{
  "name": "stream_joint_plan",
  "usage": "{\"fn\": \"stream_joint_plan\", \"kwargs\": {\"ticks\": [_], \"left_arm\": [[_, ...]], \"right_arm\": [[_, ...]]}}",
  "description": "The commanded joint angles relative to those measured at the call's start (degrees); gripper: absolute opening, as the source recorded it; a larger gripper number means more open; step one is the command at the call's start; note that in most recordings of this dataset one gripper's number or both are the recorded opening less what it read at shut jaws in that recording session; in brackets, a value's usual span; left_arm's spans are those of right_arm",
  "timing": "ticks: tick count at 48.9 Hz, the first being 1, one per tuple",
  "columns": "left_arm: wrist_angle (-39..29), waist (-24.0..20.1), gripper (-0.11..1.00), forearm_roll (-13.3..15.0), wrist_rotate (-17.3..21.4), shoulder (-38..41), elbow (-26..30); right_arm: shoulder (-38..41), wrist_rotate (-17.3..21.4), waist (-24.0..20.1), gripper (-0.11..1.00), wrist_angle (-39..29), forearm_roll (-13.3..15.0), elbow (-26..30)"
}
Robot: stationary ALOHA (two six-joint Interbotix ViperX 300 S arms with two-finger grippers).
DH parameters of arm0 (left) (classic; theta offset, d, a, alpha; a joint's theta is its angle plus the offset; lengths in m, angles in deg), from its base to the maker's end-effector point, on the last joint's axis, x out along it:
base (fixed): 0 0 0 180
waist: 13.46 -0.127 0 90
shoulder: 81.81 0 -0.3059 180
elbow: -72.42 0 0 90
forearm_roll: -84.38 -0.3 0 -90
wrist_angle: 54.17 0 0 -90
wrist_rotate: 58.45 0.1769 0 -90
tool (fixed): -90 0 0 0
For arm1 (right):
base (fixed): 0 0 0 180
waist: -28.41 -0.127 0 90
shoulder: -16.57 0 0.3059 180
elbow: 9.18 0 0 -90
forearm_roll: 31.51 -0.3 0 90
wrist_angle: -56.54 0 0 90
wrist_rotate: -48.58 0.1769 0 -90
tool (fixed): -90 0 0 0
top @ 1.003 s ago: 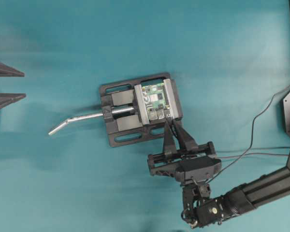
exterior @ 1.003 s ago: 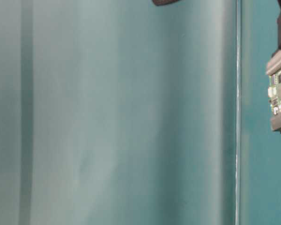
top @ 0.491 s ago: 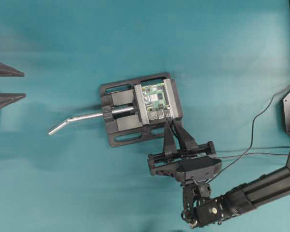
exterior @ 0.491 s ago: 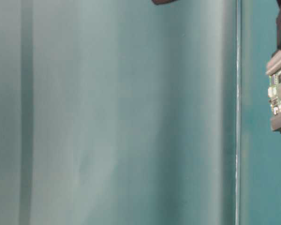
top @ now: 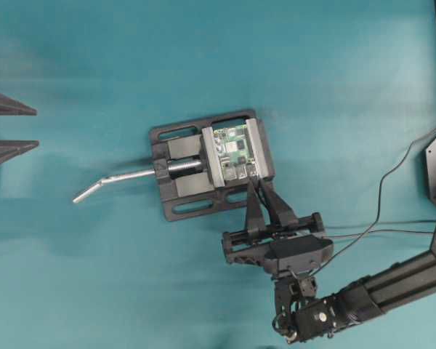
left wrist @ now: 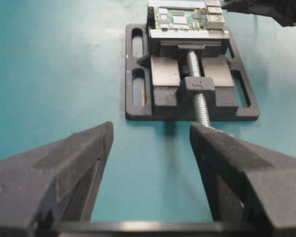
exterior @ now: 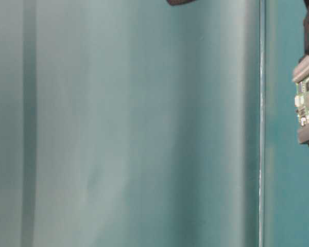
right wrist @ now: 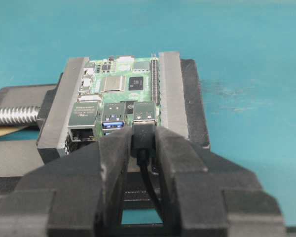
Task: Insert the USB into the fixed PCB.
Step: 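Push the USB plug with the right gripper into the port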
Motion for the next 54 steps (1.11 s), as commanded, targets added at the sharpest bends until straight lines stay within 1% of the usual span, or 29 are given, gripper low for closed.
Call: {"fn": "stream_joint_plan", "kwargs": {"ticks": [1,19,23,30,32,43,54], "left_arm": [[0.35,0.0,0.68,-0.18,-0.35,0.44,1.32],[0.35,0.0,0.68,-0.26,-0.35,0.44,1.32],[0.35,0.0,0.68,-0.26,-0.35,0.53,1.23],[0.35,0.0,0.68,-0.18,-0.35,0.44,1.32],[0.35,0.0,0.68,-0.18,-0.35,0.44,1.23],[0.35,0.0,0.68,-0.26,-0.35,0.53,1.23],[0.35,0.0,0.68,-0.18,-0.35,0.53,1.32]], "right_arm": [[-1.67,0.0,1.67,0.19,0.7,1.23,0.26],[-1.93,-0.7,1.23,0.19,0.7,1.23,0.26],[-1.85,-0.7,1.14,0.24,0.7,1.23,0.26],[-1.93,-0.88,0.97,0.35,0.79,1.23,0.35],[-1.93,-0.97,0.97,0.37,0.7,1.23,0.35],[-1.85,-1.58,0.35,0.37,0.7,1.23,0.44],[-2.29,-2.55,0.0,0.38,0.62,0.35,0.62]]}}
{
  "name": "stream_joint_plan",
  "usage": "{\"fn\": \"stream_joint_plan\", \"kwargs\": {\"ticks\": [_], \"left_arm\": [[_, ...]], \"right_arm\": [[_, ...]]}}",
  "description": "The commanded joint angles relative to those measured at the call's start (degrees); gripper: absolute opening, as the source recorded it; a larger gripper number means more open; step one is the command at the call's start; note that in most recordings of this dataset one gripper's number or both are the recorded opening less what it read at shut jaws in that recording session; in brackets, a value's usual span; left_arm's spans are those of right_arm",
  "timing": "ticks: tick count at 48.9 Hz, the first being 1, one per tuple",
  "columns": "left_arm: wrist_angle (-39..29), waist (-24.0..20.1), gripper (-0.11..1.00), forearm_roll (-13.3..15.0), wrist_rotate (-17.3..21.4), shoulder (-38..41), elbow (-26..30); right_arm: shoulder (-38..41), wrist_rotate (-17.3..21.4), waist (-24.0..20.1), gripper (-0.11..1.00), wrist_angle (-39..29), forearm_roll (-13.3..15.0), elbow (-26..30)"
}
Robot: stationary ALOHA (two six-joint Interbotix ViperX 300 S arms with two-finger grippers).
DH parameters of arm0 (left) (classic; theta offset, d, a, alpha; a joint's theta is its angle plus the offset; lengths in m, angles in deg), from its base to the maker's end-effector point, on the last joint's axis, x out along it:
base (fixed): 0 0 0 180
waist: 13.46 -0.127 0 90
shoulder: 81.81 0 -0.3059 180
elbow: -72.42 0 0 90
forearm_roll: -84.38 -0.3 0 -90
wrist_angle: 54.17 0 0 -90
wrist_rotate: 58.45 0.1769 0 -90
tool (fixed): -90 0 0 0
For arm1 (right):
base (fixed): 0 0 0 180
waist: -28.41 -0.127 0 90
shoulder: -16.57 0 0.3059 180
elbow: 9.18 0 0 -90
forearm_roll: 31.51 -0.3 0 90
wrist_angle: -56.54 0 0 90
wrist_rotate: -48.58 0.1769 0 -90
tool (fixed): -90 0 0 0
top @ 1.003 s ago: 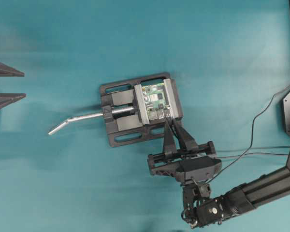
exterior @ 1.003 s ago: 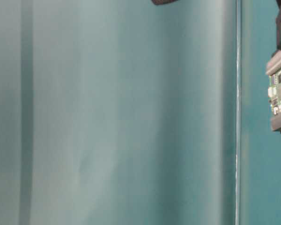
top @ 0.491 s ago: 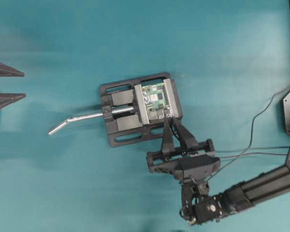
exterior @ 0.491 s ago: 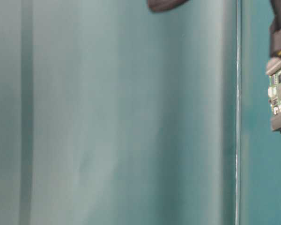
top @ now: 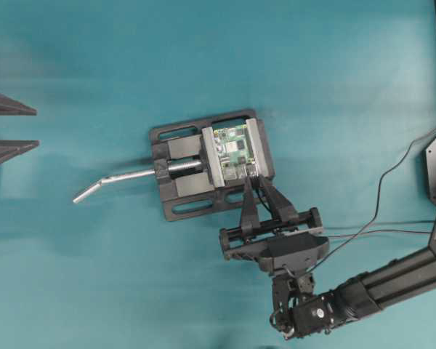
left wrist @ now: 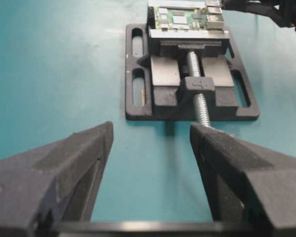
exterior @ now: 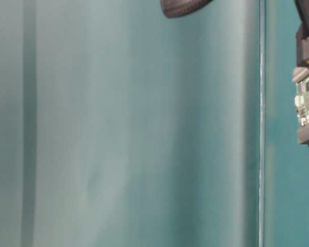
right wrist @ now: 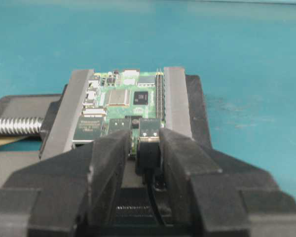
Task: Insert the USB into the fixed PCB.
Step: 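Push the USB plug with the right gripper into the port, then open the right gripper and release the inserted USB plug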
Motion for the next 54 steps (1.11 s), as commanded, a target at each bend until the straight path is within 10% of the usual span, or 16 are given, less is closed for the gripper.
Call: {"fn": "stream_joint_plan", "kwargs": {"ticks": [1,20,33,40,54], "left_arm": [[0.35,0.0,0.68,-0.18,-0.35,0.44,1.32],[0.35,0.0,0.68,-0.26,-0.35,0.53,1.32],[0.35,0.0,0.68,-0.26,-0.35,0.44,1.23],[0.26,0.0,0.68,-0.18,-0.35,0.44,1.32],[0.26,0.0,0.68,-0.18,-0.35,0.53,1.32]], "right_arm": [[-2.2,-0.18,-0.18,0.38,0.44,-0.18,0.62],[-2.64,-1.32,-1.85,0.42,-0.09,-2.29,0.44],[-4.92,-1.76,-2.02,0.77,-3.6,-2.37,-1.49],[-8.44,-2.81,-2.2,0.79,-4.92,-2.37,-3.87],[-19.07,-14.41,-2.9,0.79,-8.96,-1.32,-8.7]]}}
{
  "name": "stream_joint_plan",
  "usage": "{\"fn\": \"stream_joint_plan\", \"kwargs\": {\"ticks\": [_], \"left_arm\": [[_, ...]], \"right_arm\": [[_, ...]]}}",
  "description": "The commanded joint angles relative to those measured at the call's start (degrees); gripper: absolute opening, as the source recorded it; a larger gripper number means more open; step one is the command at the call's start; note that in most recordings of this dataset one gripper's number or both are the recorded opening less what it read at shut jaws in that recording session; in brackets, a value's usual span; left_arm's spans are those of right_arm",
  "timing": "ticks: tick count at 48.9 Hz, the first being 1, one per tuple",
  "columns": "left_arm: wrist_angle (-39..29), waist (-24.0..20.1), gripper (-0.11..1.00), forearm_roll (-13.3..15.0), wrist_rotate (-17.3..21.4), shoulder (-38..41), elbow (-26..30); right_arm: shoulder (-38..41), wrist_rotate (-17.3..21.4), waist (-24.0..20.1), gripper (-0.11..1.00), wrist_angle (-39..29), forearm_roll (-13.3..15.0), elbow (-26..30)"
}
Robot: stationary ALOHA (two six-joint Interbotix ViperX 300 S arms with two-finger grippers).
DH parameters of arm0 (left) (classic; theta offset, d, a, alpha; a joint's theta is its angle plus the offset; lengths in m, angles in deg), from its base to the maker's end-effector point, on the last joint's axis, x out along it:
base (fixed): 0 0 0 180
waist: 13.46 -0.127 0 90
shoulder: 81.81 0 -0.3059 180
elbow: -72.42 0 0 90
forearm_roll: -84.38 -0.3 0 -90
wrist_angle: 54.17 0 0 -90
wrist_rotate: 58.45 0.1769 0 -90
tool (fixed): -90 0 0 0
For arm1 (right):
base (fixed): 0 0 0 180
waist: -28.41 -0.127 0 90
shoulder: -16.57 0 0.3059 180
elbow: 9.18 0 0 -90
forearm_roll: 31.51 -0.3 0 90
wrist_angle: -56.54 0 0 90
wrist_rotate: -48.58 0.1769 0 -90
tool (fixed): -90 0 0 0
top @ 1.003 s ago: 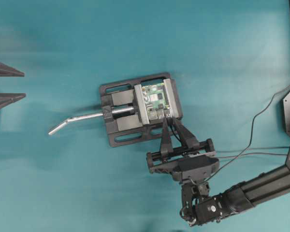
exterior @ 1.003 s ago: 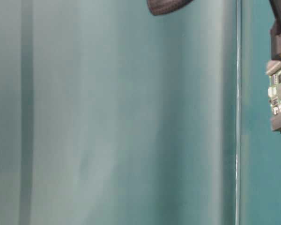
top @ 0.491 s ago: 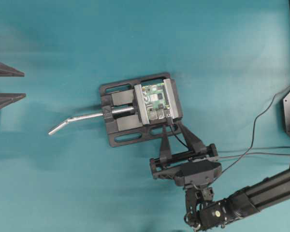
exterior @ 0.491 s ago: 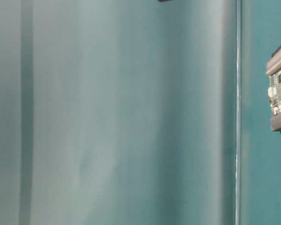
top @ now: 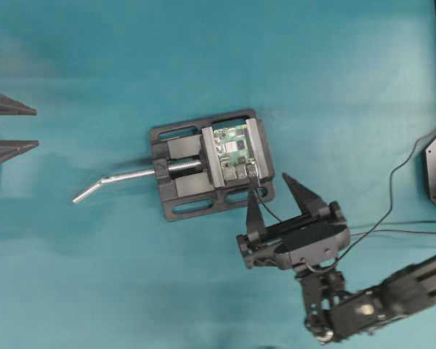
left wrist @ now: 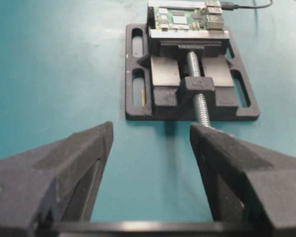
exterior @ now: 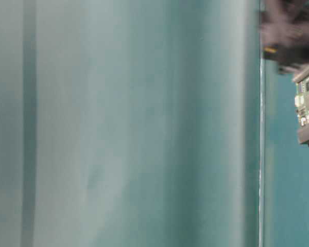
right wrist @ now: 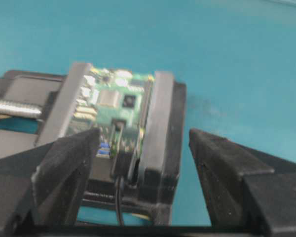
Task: Insert the USB into the fixed PCB.
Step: 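Open the right gripper and release the inserted USB plug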
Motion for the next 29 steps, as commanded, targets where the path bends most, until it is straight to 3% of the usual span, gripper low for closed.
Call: {"fn": "stream_joint_plan", "kwargs": {"ticks": [1,8,18,29], "left_arm": [[0.26,0.0,0.68,-0.09,-0.35,0.44,1.32],[0.26,0.0,0.68,-0.09,-0.44,0.44,1.23],[0.26,0.0,0.68,-0.09,-0.35,0.35,1.32],[0.26,0.0,0.68,-0.09,-0.35,0.35,1.23]], "right_arm": [[-5.71,-3.25,-0.35,0.79,-2.72,0.7,-0.88],[-11.07,-9.14,-0.35,0.79,-10.72,0.88,-3.96],[-18.19,-12.74,-0.35,0.79,-15.38,1.23,-9.49],[-26.1,-13.27,0.62,0.79,-18.63,6.94,-17.31]]}}
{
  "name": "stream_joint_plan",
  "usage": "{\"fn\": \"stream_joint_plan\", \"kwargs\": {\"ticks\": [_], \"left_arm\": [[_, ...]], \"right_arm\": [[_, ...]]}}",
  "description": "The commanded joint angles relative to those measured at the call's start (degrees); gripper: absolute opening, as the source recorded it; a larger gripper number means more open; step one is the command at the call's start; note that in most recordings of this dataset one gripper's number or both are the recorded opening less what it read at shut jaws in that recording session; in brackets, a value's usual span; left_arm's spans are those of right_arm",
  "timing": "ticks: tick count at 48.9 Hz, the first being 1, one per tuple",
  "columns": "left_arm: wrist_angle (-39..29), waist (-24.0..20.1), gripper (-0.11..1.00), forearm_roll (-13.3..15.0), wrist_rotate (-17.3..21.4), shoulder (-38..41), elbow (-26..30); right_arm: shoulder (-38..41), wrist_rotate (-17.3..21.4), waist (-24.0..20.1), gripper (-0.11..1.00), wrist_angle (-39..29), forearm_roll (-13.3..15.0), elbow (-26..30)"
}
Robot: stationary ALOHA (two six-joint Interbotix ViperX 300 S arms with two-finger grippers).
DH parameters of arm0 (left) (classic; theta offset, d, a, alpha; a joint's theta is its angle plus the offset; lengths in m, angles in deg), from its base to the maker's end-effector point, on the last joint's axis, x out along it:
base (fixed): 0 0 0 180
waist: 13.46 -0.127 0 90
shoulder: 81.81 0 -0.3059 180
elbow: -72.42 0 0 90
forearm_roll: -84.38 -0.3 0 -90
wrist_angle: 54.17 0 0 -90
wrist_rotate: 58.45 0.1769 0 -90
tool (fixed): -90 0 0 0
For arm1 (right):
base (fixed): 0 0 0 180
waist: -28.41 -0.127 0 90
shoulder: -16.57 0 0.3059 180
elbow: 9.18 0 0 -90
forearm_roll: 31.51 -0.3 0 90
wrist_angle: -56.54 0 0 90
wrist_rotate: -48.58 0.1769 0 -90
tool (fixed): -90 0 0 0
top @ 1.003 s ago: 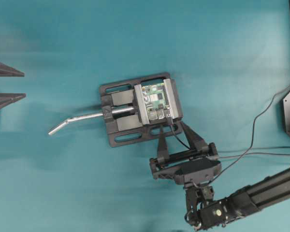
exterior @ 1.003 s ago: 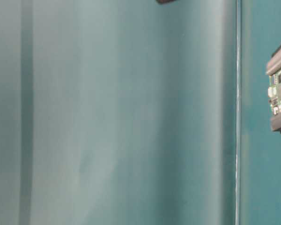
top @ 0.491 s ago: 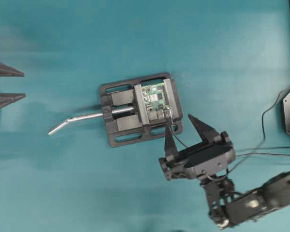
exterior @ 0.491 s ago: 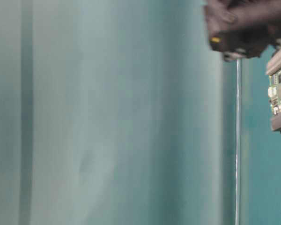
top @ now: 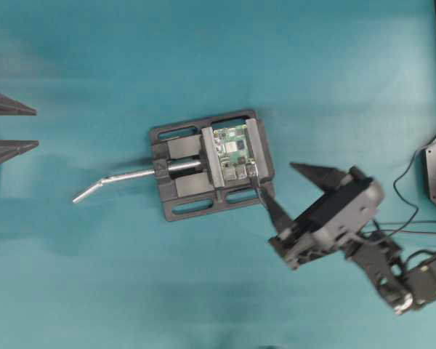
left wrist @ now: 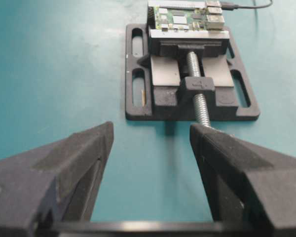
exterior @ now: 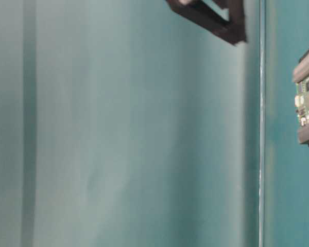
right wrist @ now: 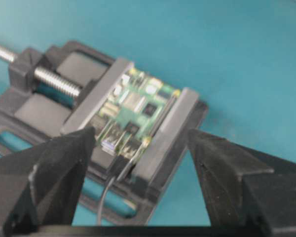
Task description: Insert the USB into the fixed PCB.
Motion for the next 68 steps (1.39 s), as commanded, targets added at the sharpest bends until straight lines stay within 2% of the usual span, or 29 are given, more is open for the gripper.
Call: {"fn": "stream_joint_plan", "kwargs": {"ticks": [1,11,16,20,29,37,43,48,59,68], "left_arm": [[0.35,0.0,0.68,-0.09,-0.35,0.53,1.23],[0.35,0.0,0.68,-0.09,-0.35,0.44,1.23],[0.35,0.0,0.68,-0.09,-0.35,0.44,1.32],[0.35,0.0,0.68,-0.18,-0.44,0.44,1.32],[0.35,0.0,0.68,-0.18,-0.35,0.53,1.32],[0.35,0.0,0.68,-0.09,-0.35,0.44,1.23],[0.35,0.0,0.68,-0.09,-0.35,0.44,1.32],[0.35,0.0,0.68,-0.09,-0.35,0.44,1.32],[0.35,0.0,0.68,-0.09,-0.35,0.44,1.32],[0.35,0.0,0.68,-0.09,-0.35,0.44,1.32]], "right_arm": [[-5.01,-0.18,0.79,0.79,-2.37,2.55,-2.72],[-12.57,-0.18,3.78,0.79,-12.74,5.36,-9.67],[-16.35,-0.26,6.06,0.79,-19.07,7.65,-13.62],[-19.51,-0.26,8.44,0.79,-25.14,10.46,-16.52],[-27.42,-0.26,15.38,0.79,-38.85,18.63,-21.71],[-33.4,-0.26,21.71,0.79,-47.37,26.37,-26.54],[-37.79,-0.18,26.81,0.79,-55.72,30.67,-29.88],[-41.22,-0.18,30.06,0.79,-61.17,32.96,-31.73],[-48.6,-0.09,34.1,0.79,-66.62,37.53,-36.12],[-56.51,0.0,34.98,0.79,-66.8,38.76,-41.04]]}}
